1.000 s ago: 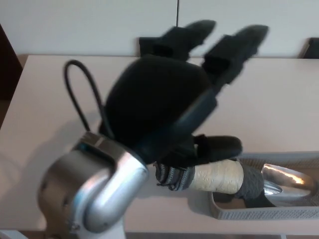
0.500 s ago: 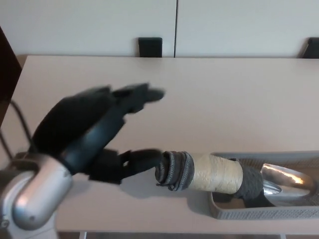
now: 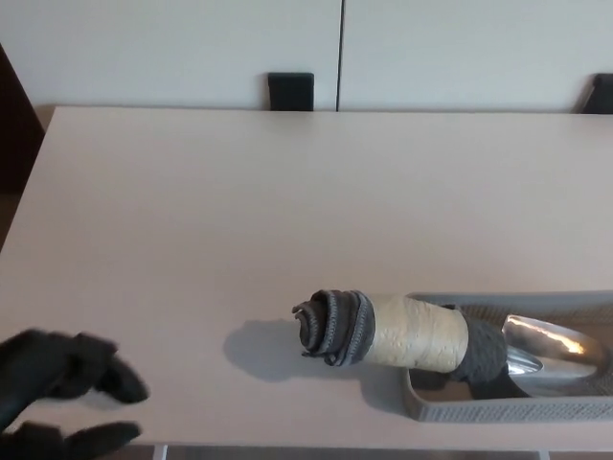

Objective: The robot walks towards a desk on which a shovel is kept on the left hand side and a container is kept on the right hand side. The robot picks up the shovel using its left hand and places it in the container.

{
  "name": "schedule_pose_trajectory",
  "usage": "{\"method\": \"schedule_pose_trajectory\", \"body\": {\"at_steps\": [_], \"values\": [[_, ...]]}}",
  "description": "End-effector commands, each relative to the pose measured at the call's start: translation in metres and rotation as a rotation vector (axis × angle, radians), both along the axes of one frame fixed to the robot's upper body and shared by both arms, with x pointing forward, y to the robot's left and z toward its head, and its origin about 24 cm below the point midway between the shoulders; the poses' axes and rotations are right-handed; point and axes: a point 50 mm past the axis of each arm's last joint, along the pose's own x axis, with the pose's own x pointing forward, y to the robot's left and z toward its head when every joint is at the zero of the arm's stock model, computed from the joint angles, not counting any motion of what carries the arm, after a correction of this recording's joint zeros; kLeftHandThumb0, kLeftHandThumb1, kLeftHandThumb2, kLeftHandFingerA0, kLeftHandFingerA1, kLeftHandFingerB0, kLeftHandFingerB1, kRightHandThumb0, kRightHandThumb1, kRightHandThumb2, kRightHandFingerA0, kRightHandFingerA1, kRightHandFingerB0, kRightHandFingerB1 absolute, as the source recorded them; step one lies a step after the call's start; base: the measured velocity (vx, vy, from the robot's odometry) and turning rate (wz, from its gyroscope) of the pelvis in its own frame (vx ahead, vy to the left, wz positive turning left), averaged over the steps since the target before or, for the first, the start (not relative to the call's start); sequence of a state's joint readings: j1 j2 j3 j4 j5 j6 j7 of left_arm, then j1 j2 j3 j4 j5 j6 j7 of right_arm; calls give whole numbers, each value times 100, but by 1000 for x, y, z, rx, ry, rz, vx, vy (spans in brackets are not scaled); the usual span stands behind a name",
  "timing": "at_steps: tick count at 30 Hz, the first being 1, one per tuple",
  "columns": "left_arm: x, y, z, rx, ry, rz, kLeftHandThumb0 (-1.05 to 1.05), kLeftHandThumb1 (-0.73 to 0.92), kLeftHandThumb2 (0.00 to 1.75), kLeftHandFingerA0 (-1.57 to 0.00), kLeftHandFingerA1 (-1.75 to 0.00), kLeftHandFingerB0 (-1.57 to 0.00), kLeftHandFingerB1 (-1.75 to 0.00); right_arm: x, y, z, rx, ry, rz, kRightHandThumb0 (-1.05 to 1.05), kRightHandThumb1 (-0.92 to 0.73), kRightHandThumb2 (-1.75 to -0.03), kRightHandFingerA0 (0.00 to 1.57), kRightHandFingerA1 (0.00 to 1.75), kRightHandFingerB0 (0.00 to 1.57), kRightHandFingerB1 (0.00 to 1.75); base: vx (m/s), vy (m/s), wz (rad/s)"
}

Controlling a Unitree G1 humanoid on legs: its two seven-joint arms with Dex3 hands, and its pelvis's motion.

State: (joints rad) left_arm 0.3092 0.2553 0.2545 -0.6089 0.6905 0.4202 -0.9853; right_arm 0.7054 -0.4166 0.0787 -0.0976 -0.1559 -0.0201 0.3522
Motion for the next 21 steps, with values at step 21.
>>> {"method": "schedule_pose_trajectory", "body": {"at_steps": [21], "values": [[-124,105,100,-1329,-18,-344,-97,80,65,-61,-60,-70,-52,-30,-19,-14,-16,50,-113,-47,-66,-60,23,39,15,32,0,0,0]]}}
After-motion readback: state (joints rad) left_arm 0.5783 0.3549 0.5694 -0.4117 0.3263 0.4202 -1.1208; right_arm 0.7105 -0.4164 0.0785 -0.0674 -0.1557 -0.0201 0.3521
